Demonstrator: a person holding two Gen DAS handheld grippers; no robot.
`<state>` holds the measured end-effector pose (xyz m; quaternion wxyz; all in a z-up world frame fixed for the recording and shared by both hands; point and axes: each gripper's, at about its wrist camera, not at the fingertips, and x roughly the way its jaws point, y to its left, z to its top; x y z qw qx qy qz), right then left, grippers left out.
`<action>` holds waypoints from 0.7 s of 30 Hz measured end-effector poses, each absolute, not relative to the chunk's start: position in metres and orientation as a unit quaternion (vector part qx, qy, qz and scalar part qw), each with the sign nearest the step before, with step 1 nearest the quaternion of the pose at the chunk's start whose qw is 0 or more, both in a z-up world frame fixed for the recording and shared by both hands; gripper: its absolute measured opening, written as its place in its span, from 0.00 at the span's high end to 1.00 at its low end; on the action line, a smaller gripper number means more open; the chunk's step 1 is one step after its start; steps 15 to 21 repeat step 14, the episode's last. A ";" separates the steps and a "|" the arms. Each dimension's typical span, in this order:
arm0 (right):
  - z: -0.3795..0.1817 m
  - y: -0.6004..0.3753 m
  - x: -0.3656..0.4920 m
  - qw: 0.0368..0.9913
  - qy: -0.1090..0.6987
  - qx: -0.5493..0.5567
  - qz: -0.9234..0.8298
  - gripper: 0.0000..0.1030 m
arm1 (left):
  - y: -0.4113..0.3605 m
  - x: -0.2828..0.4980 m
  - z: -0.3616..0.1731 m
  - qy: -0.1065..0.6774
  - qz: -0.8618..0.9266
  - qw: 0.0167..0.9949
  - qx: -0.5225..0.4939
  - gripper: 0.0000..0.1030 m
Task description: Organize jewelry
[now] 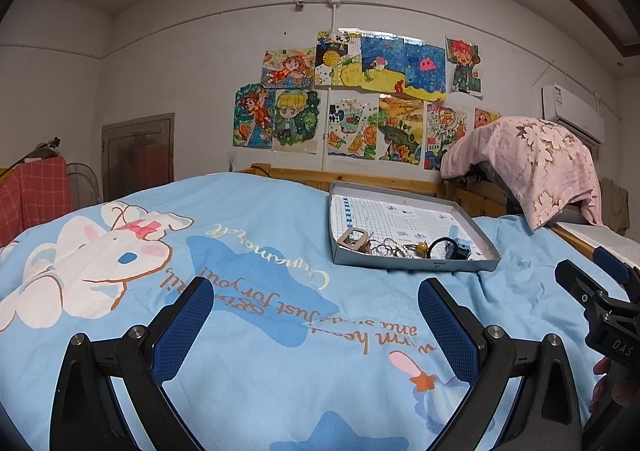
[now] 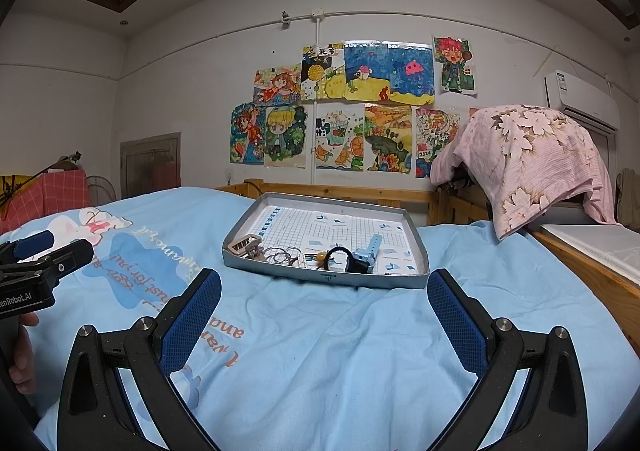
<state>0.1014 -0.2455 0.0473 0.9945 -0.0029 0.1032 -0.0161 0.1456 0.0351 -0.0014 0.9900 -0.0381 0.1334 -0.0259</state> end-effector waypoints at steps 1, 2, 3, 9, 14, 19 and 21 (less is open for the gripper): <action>0.047 -0.246 0.101 0.995 0.103 -0.003 -0.016 0.02 | 0.037 0.146 -0.002 0.133 -0.023 0.990 -0.036 0.00; 0.048 -0.246 0.102 0.995 0.103 -0.003 -0.016 0.02 | 0.039 0.147 -0.002 0.132 -0.020 0.990 -0.034 0.00; 0.048 -0.246 0.102 0.995 0.103 -0.002 -0.016 0.02 | 0.040 0.148 -0.002 0.131 -0.020 0.991 -0.033 0.00; 0.046 -0.247 0.102 0.994 0.104 -0.002 -0.016 0.02 | 0.040 0.148 -0.003 0.132 -0.017 0.991 -0.031 0.00; 0.047 -0.247 0.102 0.994 0.104 -0.002 -0.016 0.02 | 0.042 0.148 -0.003 0.131 -0.013 0.991 -0.030 0.00; 0.047 -0.247 0.102 0.994 0.104 -0.002 -0.016 0.02 | 0.042 0.148 -0.003 0.131 -0.013 0.991 -0.030 0.00; 0.047 -0.247 0.102 0.994 0.104 -0.002 -0.016 0.02 | 0.042 0.148 -0.003 0.131 -0.013 0.991 -0.030 0.00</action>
